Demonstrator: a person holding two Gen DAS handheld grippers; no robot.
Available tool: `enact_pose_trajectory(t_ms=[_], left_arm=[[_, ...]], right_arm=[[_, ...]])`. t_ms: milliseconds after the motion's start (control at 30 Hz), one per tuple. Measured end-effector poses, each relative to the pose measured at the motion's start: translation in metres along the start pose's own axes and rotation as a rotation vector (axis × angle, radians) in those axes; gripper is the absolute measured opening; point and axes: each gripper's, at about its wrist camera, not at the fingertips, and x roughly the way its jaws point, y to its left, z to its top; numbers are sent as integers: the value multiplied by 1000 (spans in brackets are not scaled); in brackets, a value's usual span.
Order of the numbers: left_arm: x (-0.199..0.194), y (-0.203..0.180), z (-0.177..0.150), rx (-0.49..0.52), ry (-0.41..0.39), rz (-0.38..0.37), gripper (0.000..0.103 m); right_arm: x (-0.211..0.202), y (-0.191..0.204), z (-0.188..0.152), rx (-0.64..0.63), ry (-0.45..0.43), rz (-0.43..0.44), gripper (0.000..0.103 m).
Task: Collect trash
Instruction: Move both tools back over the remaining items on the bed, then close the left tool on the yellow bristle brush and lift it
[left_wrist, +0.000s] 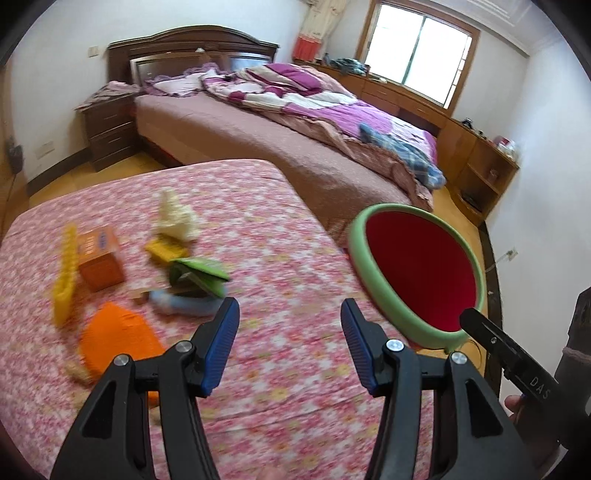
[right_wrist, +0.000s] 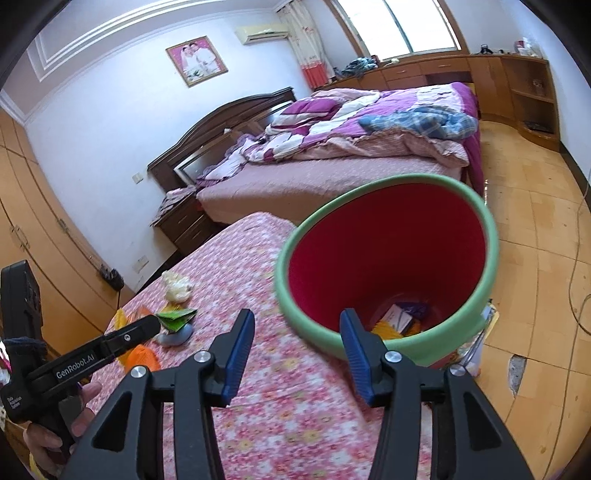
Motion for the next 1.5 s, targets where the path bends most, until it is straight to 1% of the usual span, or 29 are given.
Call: enact_pose_trajectory(t_ms=[100, 233, 267, 333, 467, 600, 833, 1000, 1133, 1200, 1267, 1333, 1367, 1400, 1433, 1500], left_arm=[[-7, 15, -3, -19, -9, 23, 57], [-17, 40, -5, -53, -28, 75, 57], [-18, 45, -5, -61, -31, 95, 57], [-20, 58, -5, -71, -38, 157, 57], [-18, 81, -4, -79, -37, 236, 57], [-9, 104, -4, -60, -30, 337, 57], [9, 140, -4, -84, -2, 385, 57], [24, 155, -2, -89, 14, 426, 57], [27, 168, -2, -134, 6, 431, 57], [31, 177, -3, -158, 19, 425, 57], [35, 185, -4, -181, 36, 389, 50], [35, 188, -5, -195, 39, 354, 34], [34, 188, -6, -196, 33, 344, 31], [31, 188, -7, -196, 19, 335, 22], [29, 188, -7, -196, 10, 328, 17], [21, 188, -8, -204, -12, 306, 13]], right_arm=[[6, 10, -4, -7, 23, 13, 52], [14, 24, -10, -23, 51, 31, 52], [16, 26, -11, -28, 56, 33, 52], [19, 32, -13, -36, 70, 40, 52], [27, 43, -18, -52, 97, 50, 52], [32, 50, -20, -58, 112, 54, 52], [45, 56, -25, -63, 146, 51, 52], [53, 59, -30, -73, 171, 51, 52], [60, 62, -33, -78, 192, 54, 52], [63, 62, -33, -78, 199, 56, 52], [64, 63, -32, -81, 198, 56, 52], [65, 65, -33, -87, 198, 55, 52], [67, 66, -33, -90, 202, 55, 52], [68, 68, -33, -92, 205, 58, 52], [68, 69, -33, -95, 207, 63, 52], [69, 73, -34, -104, 211, 72, 52]])
